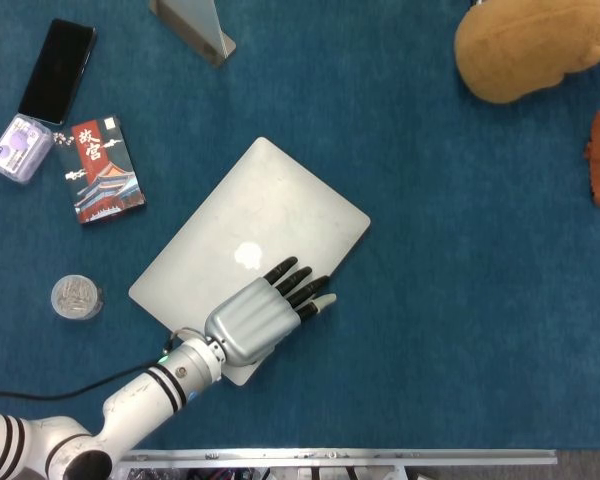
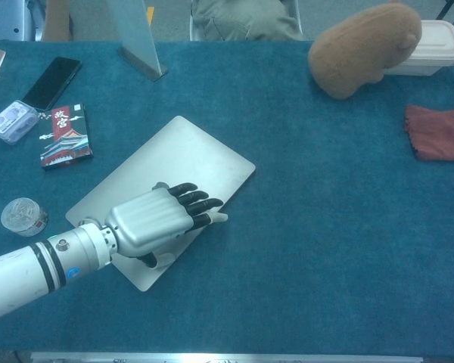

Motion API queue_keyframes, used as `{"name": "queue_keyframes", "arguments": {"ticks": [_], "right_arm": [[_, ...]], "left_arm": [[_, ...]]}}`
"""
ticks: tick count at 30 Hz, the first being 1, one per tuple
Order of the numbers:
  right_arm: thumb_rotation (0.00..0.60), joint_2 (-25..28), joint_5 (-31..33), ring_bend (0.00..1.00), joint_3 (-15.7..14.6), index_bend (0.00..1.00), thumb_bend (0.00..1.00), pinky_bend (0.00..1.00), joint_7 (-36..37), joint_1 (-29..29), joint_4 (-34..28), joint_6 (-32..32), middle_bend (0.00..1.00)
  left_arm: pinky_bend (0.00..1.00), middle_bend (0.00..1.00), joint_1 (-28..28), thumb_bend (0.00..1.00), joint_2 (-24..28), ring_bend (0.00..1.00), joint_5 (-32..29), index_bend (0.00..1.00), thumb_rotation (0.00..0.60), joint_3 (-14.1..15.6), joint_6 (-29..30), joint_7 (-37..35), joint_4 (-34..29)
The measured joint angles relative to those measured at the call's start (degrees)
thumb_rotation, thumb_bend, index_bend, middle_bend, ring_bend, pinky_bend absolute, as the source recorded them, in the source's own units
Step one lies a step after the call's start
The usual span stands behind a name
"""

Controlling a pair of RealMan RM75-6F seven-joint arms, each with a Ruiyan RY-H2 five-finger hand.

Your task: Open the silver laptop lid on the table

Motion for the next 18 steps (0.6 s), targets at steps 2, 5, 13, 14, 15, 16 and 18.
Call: {"name": "queue_keyframes", "arguments": {"ticks": [2, 5, 13, 14, 15, 16, 18], "right_arm": [[0.511, 0.0, -0.1, 0.0, 0.0, 0.0, 0.31, 0.03, 0.1, 0.0, 0.1, 0.0, 0.11], [0.51, 0.0, -0.1, 0.0, 0.0, 0.0, 0.31, 0.03, 0.4, 0.0, 0.2, 0.0, 0.11], [0.512, 0.1, 0.0, 0.0, -0.1, 0.0, 0.31, 0.03, 1.1, -0.3, 0.8, 0.0, 0.11], [0.512, 0.1, 0.0, 0.0, -0.1, 0.0, 0.31, 0.03, 1.2, -0.3, 0.8, 0.0, 0.11], [0.512, 0.1, 0.0, 0.0, -0.1, 0.0, 0.31, 0.03, 1.2, -0.3, 0.9, 0.0, 0.11], [0.512, 0.1, 0.0, 0.0, -0.1, 0.0, 0.31, 0.03, 1.3, -0.3, 0.9, 0.0, 0.11], [0.511, 0.1, -0.1, 0.0, -0.2, 0.0, 0.31, 0.03, 1.4, -0.4, 0.9, 0.0, 0.11]], "left_arm": [[0.0, 0.0, 0.2, 0.31, 0.0, 0.0, -0.2, 0.0, 0.6, -0.1, 0.6, -0.2, -0.6], [0.0, 0.0, 0.5, 0.31, 0.0, 0.0, -0.2, 0.0, 0.6, -0.2, 1.3, -0.5, -1.1], [0.0, 0.0, 0.7, 0.31, -1.1, 0.0, -1.0, 0.0, 0.6, 0.6, 1.0, -0.1, -0.9], [0.0, 0.0, 0.8, 0.31, -1.2, 0.0, -1.2, 0.0, 0.6, 0.7, 1.0, -0.1, -0.9], [0.0, 0.0, 0.8, 0.31, -1.3, 0.0, -1.3, 0.0, 0.6, 0.7, 1.0, -0.1, -0.8], [0.0, 0.0, 0.9, 0.31, -1.5, 0.0, -1.4, 0.0, 0.6, 0.8, 1.1, -0.2, -0.7], [0.0, 0.0, 1.0, 0.31, -1.6, 0.0, -1.5, 0.0, 0.6, 0.8, 1.1, -0.3, -0.6]]}}
